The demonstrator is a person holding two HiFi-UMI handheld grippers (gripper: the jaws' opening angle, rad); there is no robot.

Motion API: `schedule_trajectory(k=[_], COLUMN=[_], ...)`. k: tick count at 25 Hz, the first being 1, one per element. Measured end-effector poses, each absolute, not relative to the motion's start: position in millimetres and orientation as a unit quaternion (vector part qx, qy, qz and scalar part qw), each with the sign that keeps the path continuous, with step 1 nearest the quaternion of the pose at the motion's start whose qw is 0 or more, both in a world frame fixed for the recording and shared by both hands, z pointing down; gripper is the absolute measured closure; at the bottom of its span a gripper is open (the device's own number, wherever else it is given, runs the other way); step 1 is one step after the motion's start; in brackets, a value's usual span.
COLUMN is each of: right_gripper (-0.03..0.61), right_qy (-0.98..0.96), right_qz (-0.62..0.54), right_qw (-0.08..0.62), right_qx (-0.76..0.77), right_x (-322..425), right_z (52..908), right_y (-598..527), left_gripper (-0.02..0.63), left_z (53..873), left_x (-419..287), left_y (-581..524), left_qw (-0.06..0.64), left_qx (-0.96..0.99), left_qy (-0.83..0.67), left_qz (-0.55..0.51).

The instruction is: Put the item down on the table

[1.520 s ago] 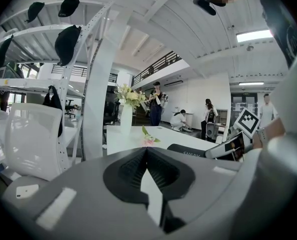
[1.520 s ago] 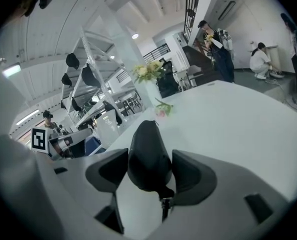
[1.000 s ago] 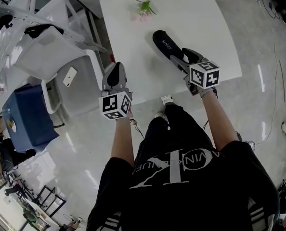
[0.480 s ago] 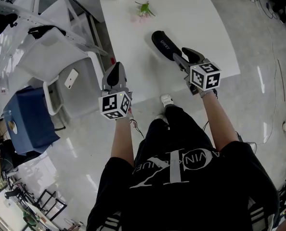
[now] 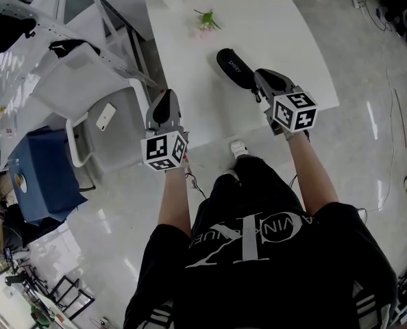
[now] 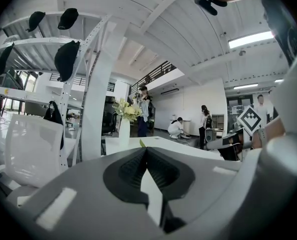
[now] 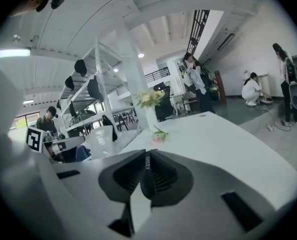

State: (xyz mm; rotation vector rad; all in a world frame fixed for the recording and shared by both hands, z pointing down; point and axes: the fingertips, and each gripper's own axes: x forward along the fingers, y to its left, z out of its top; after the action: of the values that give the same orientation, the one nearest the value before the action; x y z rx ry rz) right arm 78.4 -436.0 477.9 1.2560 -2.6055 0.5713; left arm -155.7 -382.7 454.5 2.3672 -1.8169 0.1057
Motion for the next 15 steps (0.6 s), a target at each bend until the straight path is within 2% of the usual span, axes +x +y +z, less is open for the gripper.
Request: schedule_trajectory(k=[15], right_gripper=[0.557], right_qy=[-0.894], right_qz=[0.106], right_qw=[0.084], right_qx=[0.428], right_x=[71], right_z=[423], right_y=[-435], left_gripper=[0.603], left_z=[414], left_x=[-163], left_y=[-385], left_qw=[0.042], left_qx=[0.792], left_qy=[-0.609], left_qz=[0.005])
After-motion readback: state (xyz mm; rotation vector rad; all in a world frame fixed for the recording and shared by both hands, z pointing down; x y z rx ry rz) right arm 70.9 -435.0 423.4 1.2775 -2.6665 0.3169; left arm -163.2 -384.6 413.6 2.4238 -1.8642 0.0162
